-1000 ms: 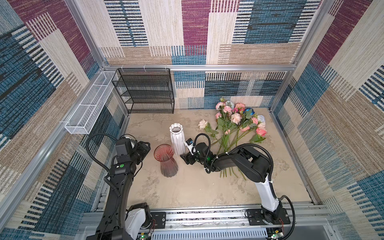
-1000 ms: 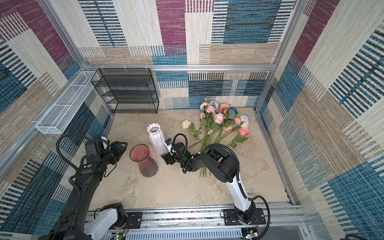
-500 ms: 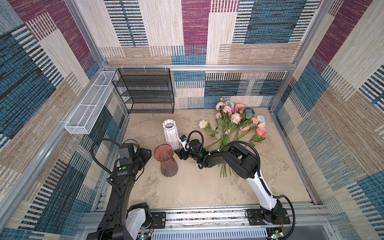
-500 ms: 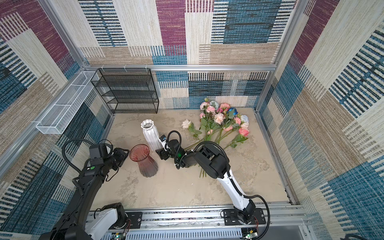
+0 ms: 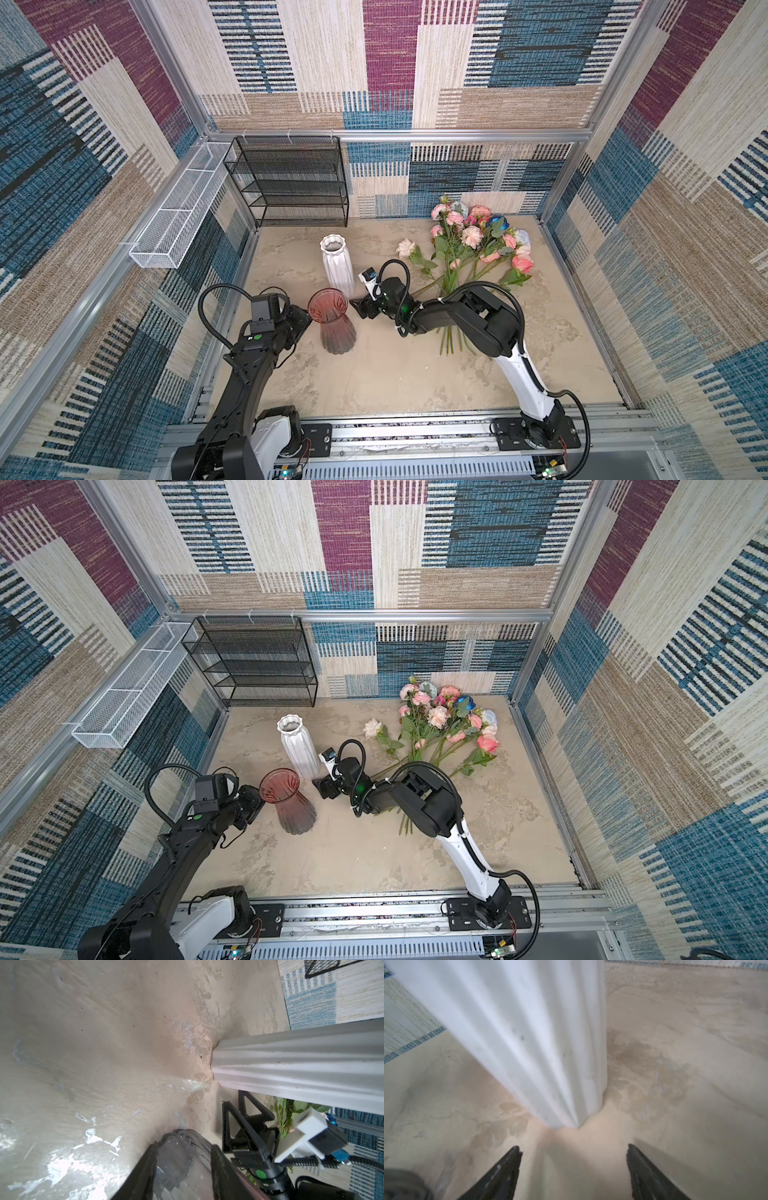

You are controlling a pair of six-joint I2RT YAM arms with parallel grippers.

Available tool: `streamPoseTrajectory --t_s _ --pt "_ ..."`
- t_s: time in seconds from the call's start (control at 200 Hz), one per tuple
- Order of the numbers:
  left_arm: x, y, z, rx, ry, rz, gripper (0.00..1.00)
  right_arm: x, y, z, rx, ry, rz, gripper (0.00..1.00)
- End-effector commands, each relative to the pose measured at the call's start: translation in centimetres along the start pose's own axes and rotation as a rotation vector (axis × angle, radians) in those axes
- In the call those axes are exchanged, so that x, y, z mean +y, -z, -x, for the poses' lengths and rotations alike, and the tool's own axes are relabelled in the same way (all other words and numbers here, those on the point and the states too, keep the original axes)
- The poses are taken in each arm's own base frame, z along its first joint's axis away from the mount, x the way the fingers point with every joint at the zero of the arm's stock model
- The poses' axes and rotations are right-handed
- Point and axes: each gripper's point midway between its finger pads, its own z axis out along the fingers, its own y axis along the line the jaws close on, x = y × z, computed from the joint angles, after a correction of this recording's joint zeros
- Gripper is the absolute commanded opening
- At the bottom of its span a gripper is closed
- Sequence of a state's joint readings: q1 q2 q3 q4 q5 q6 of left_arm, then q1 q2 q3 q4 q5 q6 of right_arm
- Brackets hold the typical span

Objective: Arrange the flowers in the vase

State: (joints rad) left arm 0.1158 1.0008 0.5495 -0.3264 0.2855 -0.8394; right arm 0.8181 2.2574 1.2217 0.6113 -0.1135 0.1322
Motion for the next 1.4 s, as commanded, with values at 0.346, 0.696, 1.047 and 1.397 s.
streamPoseTrajectory --t_s 0.346,0.696,1.047,1.397 --pt "-1.4 -3.3 -5.2 0.084 -0.101 0.028 0.42 -2.1 12.6 2.4 -0.099 -0.138 -0.183 0.82" --pt "-7.2 -6.5 -10.7 0.205 -0.267 -0.043 0.41 -7.7 23.3 3.8 -0.175 -0.302 -0.406 0.79" --pt "-10.4 -6.6 -11.5 0.196 -0.373 -0.055 0.45 -9.6 29.1 6.9 -0.226 -0.410 -0.488 0.89" --pt "-15.9 2.1 -4.9 -0.073 -0.479 -0.187 0.96 -13.7 26.7 7.0 -0.007 -0.547 -0.411 0.69"
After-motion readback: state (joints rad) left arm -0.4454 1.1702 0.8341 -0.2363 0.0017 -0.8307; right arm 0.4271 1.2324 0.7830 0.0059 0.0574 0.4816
